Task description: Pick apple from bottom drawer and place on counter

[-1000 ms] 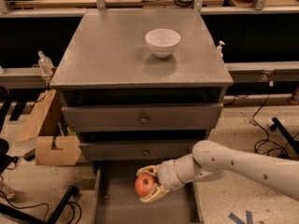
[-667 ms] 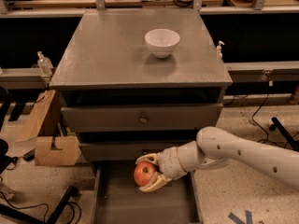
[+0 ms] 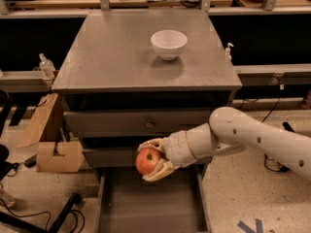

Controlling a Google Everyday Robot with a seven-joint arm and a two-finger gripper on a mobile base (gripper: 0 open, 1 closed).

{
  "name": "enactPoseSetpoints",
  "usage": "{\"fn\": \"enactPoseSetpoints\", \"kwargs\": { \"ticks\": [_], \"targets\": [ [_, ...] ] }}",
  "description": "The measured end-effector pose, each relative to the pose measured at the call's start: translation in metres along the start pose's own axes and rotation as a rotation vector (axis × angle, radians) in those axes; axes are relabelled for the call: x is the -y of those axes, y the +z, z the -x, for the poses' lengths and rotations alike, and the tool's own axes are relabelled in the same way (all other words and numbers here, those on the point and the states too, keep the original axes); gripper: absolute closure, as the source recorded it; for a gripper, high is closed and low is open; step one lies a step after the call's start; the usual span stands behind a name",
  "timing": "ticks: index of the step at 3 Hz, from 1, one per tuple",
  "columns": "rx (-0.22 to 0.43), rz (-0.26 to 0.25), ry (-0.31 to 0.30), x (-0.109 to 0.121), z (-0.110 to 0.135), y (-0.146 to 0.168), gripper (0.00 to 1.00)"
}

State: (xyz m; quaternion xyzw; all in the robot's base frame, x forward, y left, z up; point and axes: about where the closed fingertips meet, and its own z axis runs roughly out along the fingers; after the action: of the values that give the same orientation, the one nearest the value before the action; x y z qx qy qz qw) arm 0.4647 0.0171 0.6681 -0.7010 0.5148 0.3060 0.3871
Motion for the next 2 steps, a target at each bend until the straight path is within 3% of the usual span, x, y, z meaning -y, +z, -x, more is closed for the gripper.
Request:
{"fn": "enactPoseSetpoints", "kwargs": {
  "ticks": [1, 2],
  "targets": [
    [-0.039, -0.016, -0.032, 0.0123, 0.0388, -0.0138, 1.0],
    [-0.039, -0.016, -0.032, 0.0123, 0.0388, -0.0137, 1.0]
  ]
}}
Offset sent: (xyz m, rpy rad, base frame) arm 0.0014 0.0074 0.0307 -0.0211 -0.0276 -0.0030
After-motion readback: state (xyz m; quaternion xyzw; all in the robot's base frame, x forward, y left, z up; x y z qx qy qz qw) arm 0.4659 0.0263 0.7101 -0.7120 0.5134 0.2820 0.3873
